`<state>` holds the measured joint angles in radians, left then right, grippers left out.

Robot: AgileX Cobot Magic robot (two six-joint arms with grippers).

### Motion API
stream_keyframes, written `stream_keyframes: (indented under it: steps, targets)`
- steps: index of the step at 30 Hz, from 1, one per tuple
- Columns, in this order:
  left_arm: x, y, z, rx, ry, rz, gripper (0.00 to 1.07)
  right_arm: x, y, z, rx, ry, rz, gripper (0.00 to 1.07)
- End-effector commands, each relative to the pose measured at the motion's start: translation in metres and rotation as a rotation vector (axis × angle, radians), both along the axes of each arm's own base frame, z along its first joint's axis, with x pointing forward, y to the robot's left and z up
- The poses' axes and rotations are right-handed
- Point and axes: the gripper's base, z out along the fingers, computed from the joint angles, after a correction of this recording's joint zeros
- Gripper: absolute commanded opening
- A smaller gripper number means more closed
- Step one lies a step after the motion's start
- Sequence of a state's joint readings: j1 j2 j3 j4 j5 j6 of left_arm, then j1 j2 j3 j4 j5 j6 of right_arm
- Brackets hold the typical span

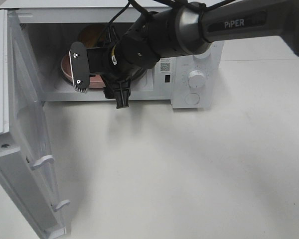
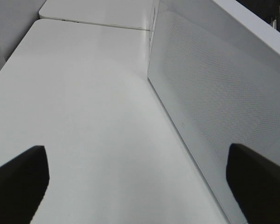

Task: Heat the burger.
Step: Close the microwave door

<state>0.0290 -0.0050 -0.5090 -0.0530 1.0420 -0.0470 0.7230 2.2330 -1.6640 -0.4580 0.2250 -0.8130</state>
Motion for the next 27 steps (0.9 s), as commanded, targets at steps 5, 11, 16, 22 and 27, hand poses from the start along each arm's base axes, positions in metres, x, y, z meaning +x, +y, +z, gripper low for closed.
stream_keyframes:
  steps: [5, 11, 16, 22, 27]
  targets:
    - [-0.002, 0.0, -0.001, 0.0, -0.023, -0.003, 0.98, -0.018, -0.013, 0.013, 0.029, -0.014, 0.027, 0.81]
    - [-0.002, 0.0, -0.001, 0.0, -0.023, -0.003, 0.98, -0.035, -0.024, 0.016, 0.049, -0.006, 0.04, 0.8]
    - [-0.002, 0.0, -0.001, 0.0, -0.023, -0.003, 0.98, -0.05, -0.037, 0.02, 0.063, 0.018, 0.026, 0.79]
    - [-0.002, 0.0, -0.001, 0.0, -0.023, -0.003, 0.98, -0.068, -0.053, 0.029, 0.129, 0.074, -0.058, 0.77]
    - [-0.002, 0.0, -0.001, 0.0, -0.023, -0.003, 0.98, -0.086, -0.07, 0.043, 0.213, 0.125, -0.157, 0.76]
